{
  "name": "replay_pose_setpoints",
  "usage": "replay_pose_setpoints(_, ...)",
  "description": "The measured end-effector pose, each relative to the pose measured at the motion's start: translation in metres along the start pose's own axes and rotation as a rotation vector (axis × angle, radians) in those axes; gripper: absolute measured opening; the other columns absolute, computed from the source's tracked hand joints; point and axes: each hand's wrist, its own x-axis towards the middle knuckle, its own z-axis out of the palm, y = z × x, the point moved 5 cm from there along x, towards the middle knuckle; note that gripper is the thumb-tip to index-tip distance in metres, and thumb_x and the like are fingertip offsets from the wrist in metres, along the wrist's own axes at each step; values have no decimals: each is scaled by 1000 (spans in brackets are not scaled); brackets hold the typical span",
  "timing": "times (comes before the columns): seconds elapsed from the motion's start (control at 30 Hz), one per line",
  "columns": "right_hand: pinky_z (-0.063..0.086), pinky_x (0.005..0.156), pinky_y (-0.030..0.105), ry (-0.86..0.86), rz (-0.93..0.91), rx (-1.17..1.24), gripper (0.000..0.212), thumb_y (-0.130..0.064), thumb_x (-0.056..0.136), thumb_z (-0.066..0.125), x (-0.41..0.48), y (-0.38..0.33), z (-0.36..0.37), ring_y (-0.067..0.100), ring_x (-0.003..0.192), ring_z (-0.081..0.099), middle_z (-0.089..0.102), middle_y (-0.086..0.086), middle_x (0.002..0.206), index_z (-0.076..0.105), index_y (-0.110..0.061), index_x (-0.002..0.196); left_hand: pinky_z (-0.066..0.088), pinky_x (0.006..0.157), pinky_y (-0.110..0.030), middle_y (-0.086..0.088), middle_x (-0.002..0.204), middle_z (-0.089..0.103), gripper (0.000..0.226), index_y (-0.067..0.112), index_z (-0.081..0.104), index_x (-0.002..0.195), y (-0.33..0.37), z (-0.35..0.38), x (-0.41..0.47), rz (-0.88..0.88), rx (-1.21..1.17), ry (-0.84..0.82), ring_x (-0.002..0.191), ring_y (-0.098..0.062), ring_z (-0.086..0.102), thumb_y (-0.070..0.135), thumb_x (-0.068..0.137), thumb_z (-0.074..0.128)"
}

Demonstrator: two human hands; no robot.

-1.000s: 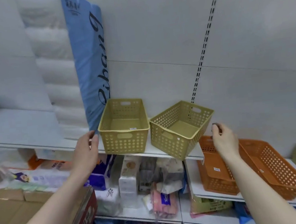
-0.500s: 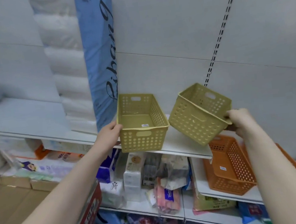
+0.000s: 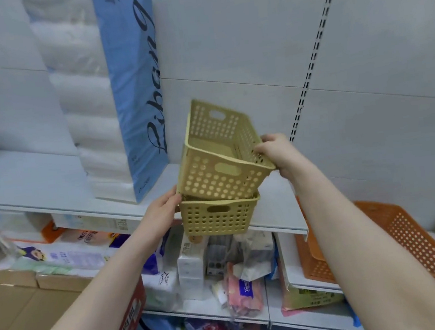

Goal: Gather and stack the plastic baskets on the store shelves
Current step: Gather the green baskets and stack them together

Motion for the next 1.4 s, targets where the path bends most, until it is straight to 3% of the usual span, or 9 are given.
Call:
replay_pose_setpoints(0.13, 52, 42, 24, -75, 100, -214, 34, 0, 90, 43, -4, 23, 12, 23, 64, 61, 63, 9, 84, 57, -2, 121, 50, 100, -41, 10, 134, 60, 37, 44, 56, 133, -5, -2, -4, -27, -96, -37, 120, -10, 56, 44, 103, 33)
replay_pose_setpoints(0.27, 50, 36, 26, -105, 139, -260, 26, -1, 92, 34, -7, 25, 15, 24, 64, 62, 60, 10, 88, 49, -7, 113, 51, 88, -32, 21, 121, 59, 31, 58, 57, 115, -7, 2, -10, -35, -139, -44, 114, -5, 56, 52, 101, 30)
replay_pose_setpoints(0.33, 44, 37, 22, -62, 130, -349, 26, 1, 91, 32, -7, 24, 9, 22, 61, 55, 55, 9, 84, 49, -5, 109, 50, 91, -34, 20, 125, 58, 37, 52, 55, 124, -7, 5, -11, -17, -157, -37, 120, -10, 54, 54, 100, 26)
replay_pose_setpoints(0.53, 54, 80, 39, -63, 109, -667, 40, -8, 86, 34, -12, 43, 6, 31, 97, 65, 65, 14, 107, 53, -9, 122, 48, 92, -32, 14, 143, 53, 52, 40, 49, 140, 0, 29, -8, -13, -136, -124, 131, -15, 49, 58, 99, 23)
replay_pose_setpoints(0.8, 52, 85, 36, 183, -108, -347, 30, -13, 96, 46, -80, 95, -11, 22, 103, 64, 67, 2, 113, 55, -17, 124, 35, 113, -46, 19, 140, 56, 65, 42, 50, 139, 6, 46, -15, 60, -251, -172, 133, -10, 49, 69, 79, 58)
replay_pose_setpoints(0.97, 48, 91, 20, 366, -136, -127, 32, -13, 98, 50, -142, 147, -62, -9, 103, 59, 63, -23, 110, 54, -28, 126, 52, 95, -34, 28, 145, 44, 68, 57, 35, 140, 15, 115, -40, 194, -222, -363, 124, -1, 56, 56, 77, 63)
replay_pose_setpoints(1.1, 49, 96, 28, 478, -70, -157, 33, -10, 97, 51, -174, 185, -116, 2, 107, 61, 65, -12, 115, 53, -22, 128, 53, 89, -16, 36, 129, 57, 67, 54, 30, 145, 15, 190, -54, 204, -196, -493, 117, 6, 59, 41, 88, 64)
replay_pose_setpoints(1.27, 50, 94, 32, 573, 33, -169, 34, -13, 97, 50, -203, 234, -194, 3, 105, 61, 63, -17, 111, 49, -36, 122, 50, 99, -32, 31, 135, 53, 70, 58, 25, 145, 7, 288, -64, 145, -153, -601, 121, 1, 57, 27, 93, 59)
replay_pose_setpoints(1.4, 50, 87, 32, 597, 108, -203, 31, -14, 99, 49, -215, 277, -263, 0, 96, 62, 63, -20, 105, 49, -30, 125, 51, 74, -6, 44, 123, 50, 73, 57, 22, 146, 9, 372, -78, 115, -149, -636, 104, 22, 56, 29, 91, 61)
